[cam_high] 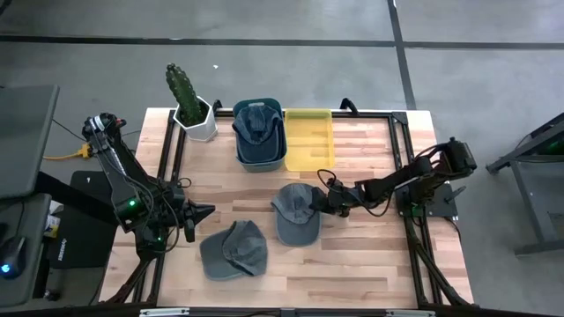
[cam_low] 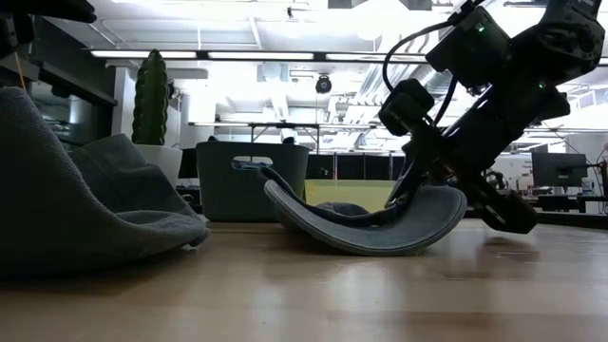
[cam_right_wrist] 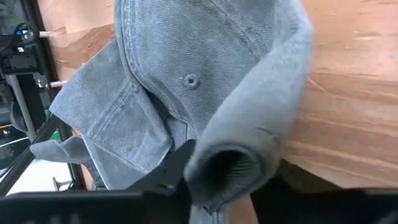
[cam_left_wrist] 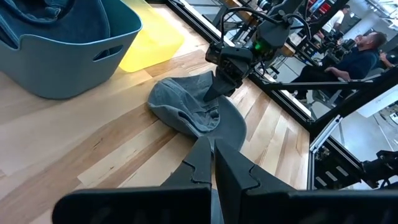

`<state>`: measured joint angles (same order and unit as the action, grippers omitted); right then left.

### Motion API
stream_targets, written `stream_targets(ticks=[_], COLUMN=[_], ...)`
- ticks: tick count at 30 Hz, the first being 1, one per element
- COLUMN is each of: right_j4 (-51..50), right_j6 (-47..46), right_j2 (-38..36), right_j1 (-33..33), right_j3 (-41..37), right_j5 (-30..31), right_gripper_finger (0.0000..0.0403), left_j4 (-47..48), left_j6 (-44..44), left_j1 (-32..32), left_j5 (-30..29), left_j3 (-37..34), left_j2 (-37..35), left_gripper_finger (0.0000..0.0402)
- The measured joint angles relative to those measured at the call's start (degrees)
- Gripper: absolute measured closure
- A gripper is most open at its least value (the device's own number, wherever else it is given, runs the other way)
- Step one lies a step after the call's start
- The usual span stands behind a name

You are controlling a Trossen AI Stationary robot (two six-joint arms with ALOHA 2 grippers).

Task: Pick & Place hat
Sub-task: Put the top gray cap into the yellow bin

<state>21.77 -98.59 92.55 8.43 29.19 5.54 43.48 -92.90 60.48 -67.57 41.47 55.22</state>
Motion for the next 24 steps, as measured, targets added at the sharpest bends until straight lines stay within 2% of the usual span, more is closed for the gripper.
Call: stream_targets(ticks=[8,14,17,24], right_j4=[0.37,1.30,3.09,6.10], right_j6=[1.13,1.76,3.53,5.04], right_j2=[0.00,0.00,0.00,-1.04], right_j1=[0.22,0.23,0.34,1.09], right_j3=[0.00,-0.02,-0.02,-0.02], right_j5=[0.60,0.29,0.08,0.69], right_gripper_finger=[0.0388,0.0381,0.0393,0.0393], left_j4=[0.00,0.00,-0.01,0.00], left_j6=[-0.02,-0.04,-0.07,-0.25], left_j1=[-0.01,0.01,-0.01,0.01], left_j5=[0.04,0.09,0.14,0.15], left_j3=[0.02,0.02,0.02,0.02], left_j2=[0.00,0.00,0.00,0.00], left_gripper_finger=[0.0401,0.0401,0.0401,0.0401])
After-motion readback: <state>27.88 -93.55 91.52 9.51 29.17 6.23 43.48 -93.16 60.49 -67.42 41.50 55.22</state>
